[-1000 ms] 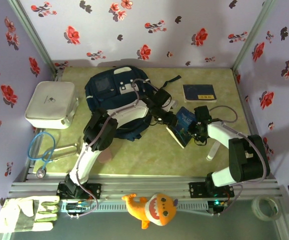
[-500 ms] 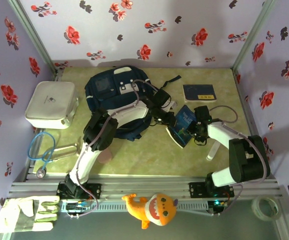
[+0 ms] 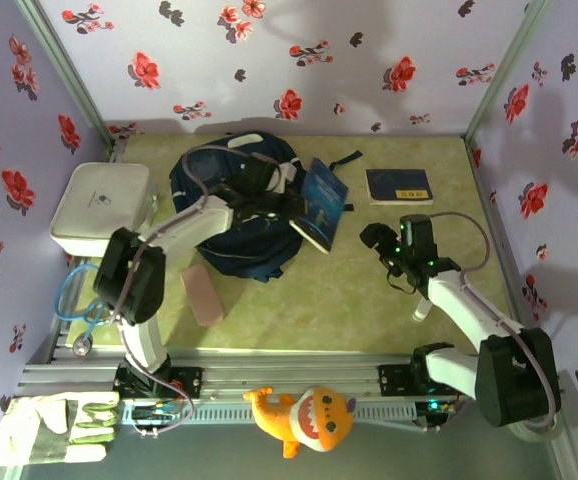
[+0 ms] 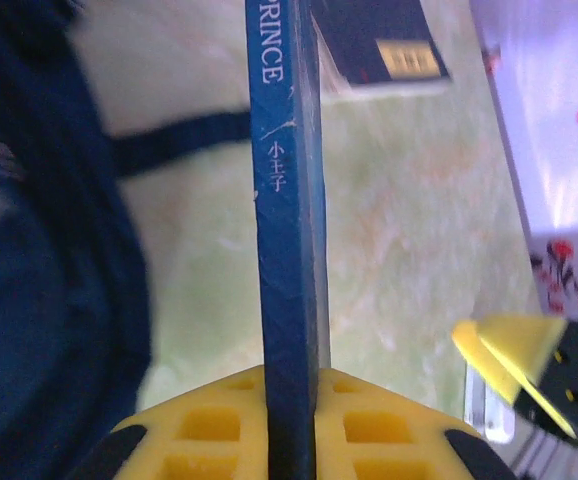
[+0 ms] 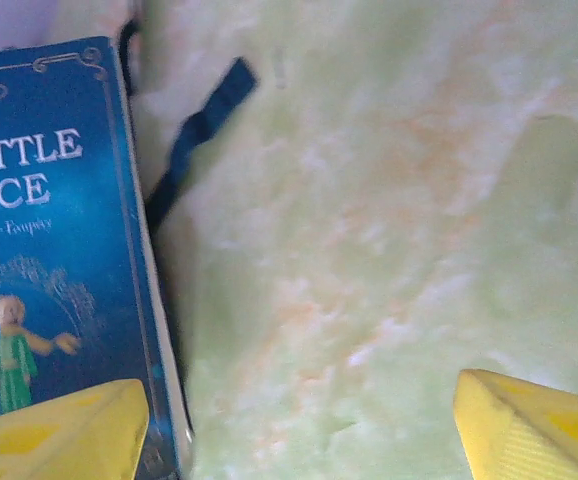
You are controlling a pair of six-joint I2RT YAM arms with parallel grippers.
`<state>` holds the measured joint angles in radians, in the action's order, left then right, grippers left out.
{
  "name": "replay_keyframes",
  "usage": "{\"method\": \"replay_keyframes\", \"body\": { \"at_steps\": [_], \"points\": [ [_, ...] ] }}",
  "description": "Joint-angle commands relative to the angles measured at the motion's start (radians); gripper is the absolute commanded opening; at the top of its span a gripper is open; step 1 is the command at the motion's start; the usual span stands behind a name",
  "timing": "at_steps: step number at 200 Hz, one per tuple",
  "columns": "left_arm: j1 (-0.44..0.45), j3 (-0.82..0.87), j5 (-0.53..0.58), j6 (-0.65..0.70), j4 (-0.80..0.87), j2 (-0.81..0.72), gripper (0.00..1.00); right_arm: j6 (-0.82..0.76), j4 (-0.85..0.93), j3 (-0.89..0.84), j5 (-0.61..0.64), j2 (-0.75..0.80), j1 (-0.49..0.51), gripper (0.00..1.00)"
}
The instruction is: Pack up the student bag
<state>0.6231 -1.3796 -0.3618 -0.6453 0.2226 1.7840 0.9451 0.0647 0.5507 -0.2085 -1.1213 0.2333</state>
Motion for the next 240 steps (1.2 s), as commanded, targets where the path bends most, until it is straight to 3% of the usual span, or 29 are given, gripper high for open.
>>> {"method": "replay_keyframes", "body": {
  "at_steps": [1, 29, 91, 167, 240],
  "points": [
    [-0.046, 0.09, 0.065, -0.111, -0.201, -0.119, 0.0, 0.123, -0.199, -0.031, -0.051, 0.023, 0.038, 0.85],
    [-0.088, 0.179, 0.131, -0.226, -0.336, -0.203, 0.0, 0.228, -0.369, -0.04, -0.033, -0.008, 0.116, 0.9],
    [-0.062, 0.305, 0.372, -0.417, -0.527, -0.326, 0.0, 0.457, -0.689, 0.041, 0.041, -0.196, 0.263, 0.91],
    [-0.03, 0.354, 0.376, -0.526, -0.655, -0.346, 0.0, 0.636, -1.211, 0.154, 0.121, -0.5, 0.397, 0.91],
    [-0.027, 0.413, 0.371, -0.546, -0.684, -0.373, 0.0, 0.676, -1.248, 0.24, 0.138, -0.609, 0.432, 0.83]
  ]
}}
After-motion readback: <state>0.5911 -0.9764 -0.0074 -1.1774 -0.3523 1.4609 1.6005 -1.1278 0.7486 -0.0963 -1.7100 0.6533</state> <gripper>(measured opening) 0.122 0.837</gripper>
